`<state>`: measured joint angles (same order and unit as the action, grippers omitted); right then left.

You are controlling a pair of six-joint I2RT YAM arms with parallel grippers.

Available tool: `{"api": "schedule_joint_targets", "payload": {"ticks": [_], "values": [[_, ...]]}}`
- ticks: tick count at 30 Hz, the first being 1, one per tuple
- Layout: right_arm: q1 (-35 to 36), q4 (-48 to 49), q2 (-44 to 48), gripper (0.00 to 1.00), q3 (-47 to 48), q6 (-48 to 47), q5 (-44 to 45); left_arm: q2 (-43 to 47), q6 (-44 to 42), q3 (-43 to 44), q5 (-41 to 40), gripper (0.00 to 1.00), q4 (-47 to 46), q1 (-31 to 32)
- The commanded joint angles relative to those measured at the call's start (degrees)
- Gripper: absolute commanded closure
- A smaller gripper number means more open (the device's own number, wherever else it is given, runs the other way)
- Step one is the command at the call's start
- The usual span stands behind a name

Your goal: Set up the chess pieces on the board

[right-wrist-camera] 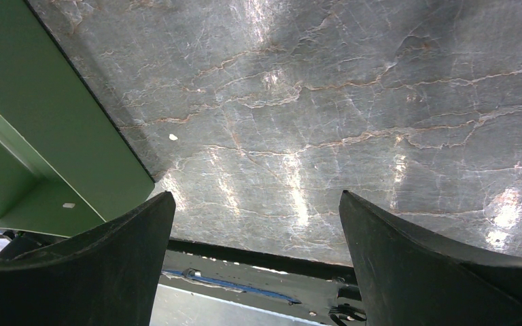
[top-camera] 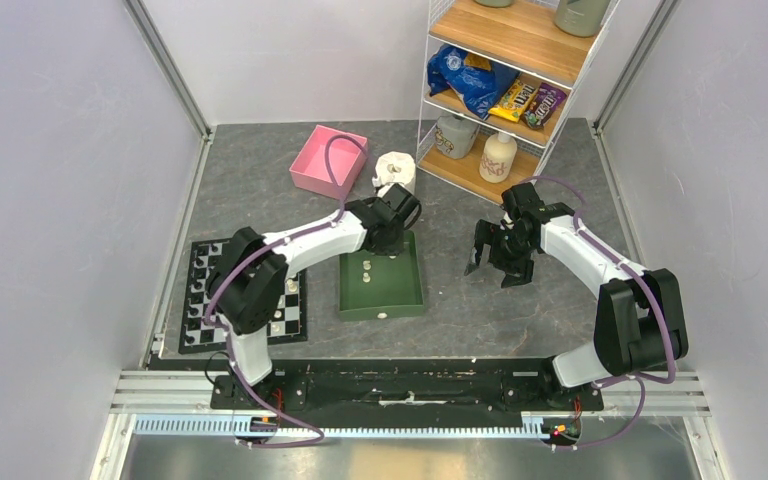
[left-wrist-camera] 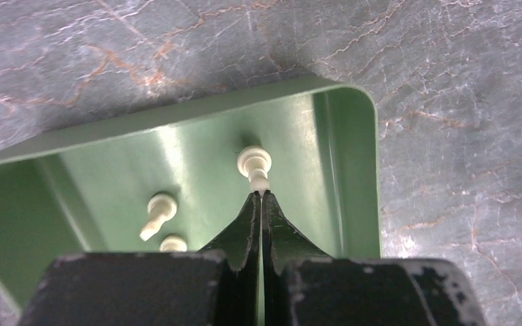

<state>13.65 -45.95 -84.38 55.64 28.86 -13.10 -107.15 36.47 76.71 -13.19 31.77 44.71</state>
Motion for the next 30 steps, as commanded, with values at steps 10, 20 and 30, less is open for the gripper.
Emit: {"api": "schedule_joint_targets", "payload": {"ticks": [10, 20, 30], "values": [[-0.2, 0.4, -0.6, 0.01, 1.0, -0.6, -0.1, 18.9, 0.8, -4.1, -2.1, 0.98, 6.3, -1.2], [-0.2, 0.7, -0.7, 0.01, 0.5, -0.6, -0.6, 33.7, 3.1, -13.1, -2.4, 0.98, 12.6, -7.6], [-0.2, 1.6, -1.5, 0.01, 0.3, -0.4, -1.1, 44.9, 4.8, -20.0, -2.2, 0.98, 20.9, -15.6]]}}
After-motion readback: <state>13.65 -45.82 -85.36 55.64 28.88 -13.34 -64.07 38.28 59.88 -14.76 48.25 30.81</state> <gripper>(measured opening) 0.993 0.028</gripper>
